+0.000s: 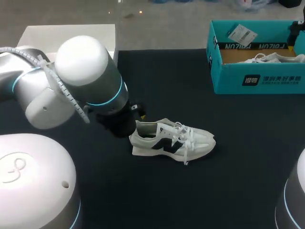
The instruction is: Take the shoe out of the shoebox, open the shoe tongue, remove and reinsert the insole, then place the shoe into the shoebox
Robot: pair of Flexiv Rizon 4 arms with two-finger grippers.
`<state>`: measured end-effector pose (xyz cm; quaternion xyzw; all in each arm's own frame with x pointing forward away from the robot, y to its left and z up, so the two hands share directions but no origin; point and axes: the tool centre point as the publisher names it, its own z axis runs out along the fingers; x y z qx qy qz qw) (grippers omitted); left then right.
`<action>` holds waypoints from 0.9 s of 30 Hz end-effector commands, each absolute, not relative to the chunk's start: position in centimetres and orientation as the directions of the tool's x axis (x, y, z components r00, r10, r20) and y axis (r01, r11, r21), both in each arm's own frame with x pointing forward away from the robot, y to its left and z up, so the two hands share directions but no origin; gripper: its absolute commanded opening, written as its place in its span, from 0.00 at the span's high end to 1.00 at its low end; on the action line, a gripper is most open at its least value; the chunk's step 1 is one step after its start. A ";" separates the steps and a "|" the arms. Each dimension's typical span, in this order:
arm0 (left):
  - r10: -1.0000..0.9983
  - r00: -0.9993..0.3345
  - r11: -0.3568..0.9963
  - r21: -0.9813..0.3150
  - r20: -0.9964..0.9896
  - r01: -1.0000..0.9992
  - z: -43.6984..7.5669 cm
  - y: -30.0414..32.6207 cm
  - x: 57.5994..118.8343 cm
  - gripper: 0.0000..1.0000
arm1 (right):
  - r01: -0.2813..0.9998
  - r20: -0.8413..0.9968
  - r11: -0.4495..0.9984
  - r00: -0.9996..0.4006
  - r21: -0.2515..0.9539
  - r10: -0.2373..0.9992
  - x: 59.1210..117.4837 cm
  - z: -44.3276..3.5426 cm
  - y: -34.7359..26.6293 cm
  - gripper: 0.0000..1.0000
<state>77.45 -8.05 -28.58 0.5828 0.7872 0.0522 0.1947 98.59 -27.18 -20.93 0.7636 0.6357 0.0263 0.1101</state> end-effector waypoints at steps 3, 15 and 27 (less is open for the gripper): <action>0.647 -0.522 0.594 -0.062 -0.556 0.802 -28.4 -8.6 78.6 0.00 | 0.965 -0.100 -0.168 0.192 0.203 0.976 98.6 -21.0 -27.2 0.00; -0.007 -0.806 0.548 -0.676 -0.592 0.492 -29.0 -6.7 78.9 0.00 | 0.965 -0.100 -0.168 0.192 0.203 0.976 98.6 -21.0 -27.2 0.00; -0.007 -0.806 0.548 -0.676 -0.592 0.492 -29.0 -6.7 78.9 0.00 | 0.965 -0.100 -0.168 0.192 0.203 0.976 98.6 -21.0 -27.2 0.00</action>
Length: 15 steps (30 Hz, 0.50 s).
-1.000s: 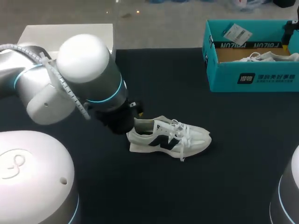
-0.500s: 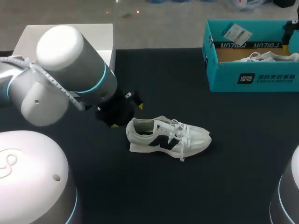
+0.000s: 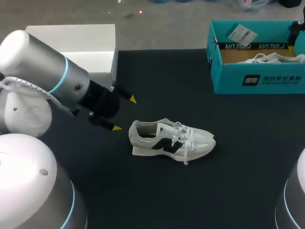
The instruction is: Take the shoe out of the shoebox, open the shoe tongue, remove and reinsert the insole, then place the shoe into the shoebox
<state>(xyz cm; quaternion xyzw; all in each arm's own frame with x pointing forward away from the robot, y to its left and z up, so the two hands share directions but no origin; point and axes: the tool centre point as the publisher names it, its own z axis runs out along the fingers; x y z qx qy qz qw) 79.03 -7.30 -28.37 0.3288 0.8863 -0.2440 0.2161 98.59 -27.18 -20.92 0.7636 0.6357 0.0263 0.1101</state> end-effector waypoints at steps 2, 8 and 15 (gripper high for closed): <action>-0.007 -0.806 0.548 -0.676 -0.592 0.492 -29.0 -6.7 78.9 0.00 | 0.965 -0.100 -0.168 0.192 0.203 0.976 98.6 -21.0 -27.2 0.00; -0.096 -0.914 0.532 -0.796 -0.395 0.288 -28.5 -6.0 79.5 0.00 | 0.965 -0.100 -0.168 0.192 0.203 0.976 98.6 -21.0 -27.2 0.00; -0.037 -0.963 0.508 -0.835 -0.268 0.213 -27.6 -4.7 79.4 0.00 | 0.965 -0.100 -0.168 0.192 0.203 0.976 98.6 -21.0 -27.2 0.00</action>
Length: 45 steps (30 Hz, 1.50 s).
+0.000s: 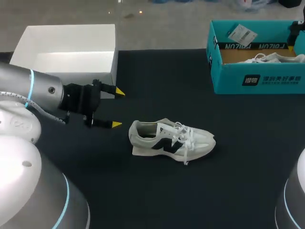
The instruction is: Take the shoe out of the shoebox, open the shoe tongue, remove and reinsert the insole, then place the shoe into the shoebox
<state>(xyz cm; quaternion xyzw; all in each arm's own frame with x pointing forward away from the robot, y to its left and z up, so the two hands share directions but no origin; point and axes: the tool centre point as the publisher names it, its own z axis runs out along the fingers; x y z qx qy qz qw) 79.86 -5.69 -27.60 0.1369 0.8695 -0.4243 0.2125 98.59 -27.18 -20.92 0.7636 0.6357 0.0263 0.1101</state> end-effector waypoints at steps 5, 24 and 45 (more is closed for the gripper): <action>0.034 -0.980 0.512 -0.839 -0.194 0.184 -27.5 -4.2 78.9 0.00 | 0.965 -0.100 -0.168 0.192 0.203 0.976 98.6 -21.0 -27.2 0.00; 0.078 -0.986 0.552 -0.818 -0.144 0.163 -27.9 -3.9 78.4 0.00 | 0.965 -0.100 -0.168 0.192 0.203 0.976 98.6 -21.0 -27.2 0.00; 0.029 -1.000 0.607 -0.795 0.001 0.017 -37.0 -4.3 78.4 0.00 | 0.965 -0.100 -0.168 0.192 0.203 0.976 98.6 -21.0 -27.2 0.00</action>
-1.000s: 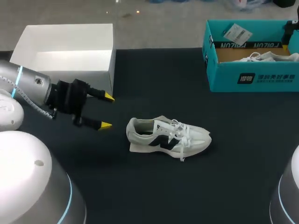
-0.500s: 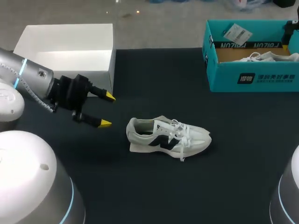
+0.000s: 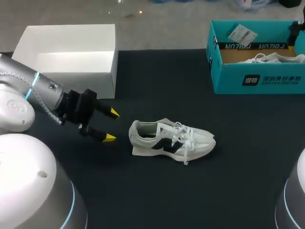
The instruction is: Take the shoe out of the shoebox, open the shoe tongue, remove and reinsert the insole, then place the shoe into the shoebox
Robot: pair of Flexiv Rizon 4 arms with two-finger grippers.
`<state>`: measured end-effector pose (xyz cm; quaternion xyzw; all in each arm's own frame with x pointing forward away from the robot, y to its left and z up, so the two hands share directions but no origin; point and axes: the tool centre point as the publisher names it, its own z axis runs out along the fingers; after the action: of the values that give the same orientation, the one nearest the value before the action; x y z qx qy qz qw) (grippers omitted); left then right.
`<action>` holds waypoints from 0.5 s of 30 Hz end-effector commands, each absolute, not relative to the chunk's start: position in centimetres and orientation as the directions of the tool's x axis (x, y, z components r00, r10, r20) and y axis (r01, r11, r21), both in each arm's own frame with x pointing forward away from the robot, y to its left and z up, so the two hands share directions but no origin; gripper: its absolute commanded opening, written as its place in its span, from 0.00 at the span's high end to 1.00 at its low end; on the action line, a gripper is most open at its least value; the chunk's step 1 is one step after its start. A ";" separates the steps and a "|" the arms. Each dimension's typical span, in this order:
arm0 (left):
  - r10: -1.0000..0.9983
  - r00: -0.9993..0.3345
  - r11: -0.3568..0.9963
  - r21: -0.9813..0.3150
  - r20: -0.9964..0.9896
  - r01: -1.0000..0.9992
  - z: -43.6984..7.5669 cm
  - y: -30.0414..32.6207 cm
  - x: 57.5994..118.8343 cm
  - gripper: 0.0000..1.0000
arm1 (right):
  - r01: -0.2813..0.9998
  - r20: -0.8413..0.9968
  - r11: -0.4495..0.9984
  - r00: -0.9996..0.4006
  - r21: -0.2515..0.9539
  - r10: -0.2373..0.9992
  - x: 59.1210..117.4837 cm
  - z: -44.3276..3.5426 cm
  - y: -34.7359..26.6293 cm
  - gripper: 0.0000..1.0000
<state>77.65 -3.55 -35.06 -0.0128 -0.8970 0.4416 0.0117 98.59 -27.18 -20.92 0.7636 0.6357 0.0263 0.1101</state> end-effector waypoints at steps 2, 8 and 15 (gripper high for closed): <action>0.031 -0.999 0.600 -0.800 0.012 0.010 -37.7 -4.5 78.6 0.00 | 0.965 -0.100 -0.168 0.192 0.203 0.976 98.6 -21.0 -27.2 0.00; 0.067 -0.998 0.581 -0.813 -0.006 0.044 -39.2 -5.8 79.4 0.00 | 0.965 -0.100 -0.168 0.192 0.203 0.976 98.6 -21.0 -27.2 0.00; 0.047 -0.999 0.564 -0.825 -0.004 0.030 -40.9 -6.7 79.9 0.00 | 0.965 -0.100 -0.168 0.192 0.203 0.976 98.6 -21.0 -27.2 0.00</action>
<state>79.45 -5.92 -39.94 -0.0214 -0.8858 0.4634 0.0096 98.59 -27.19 -20.93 0.7636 0.6357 0.0263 0.1101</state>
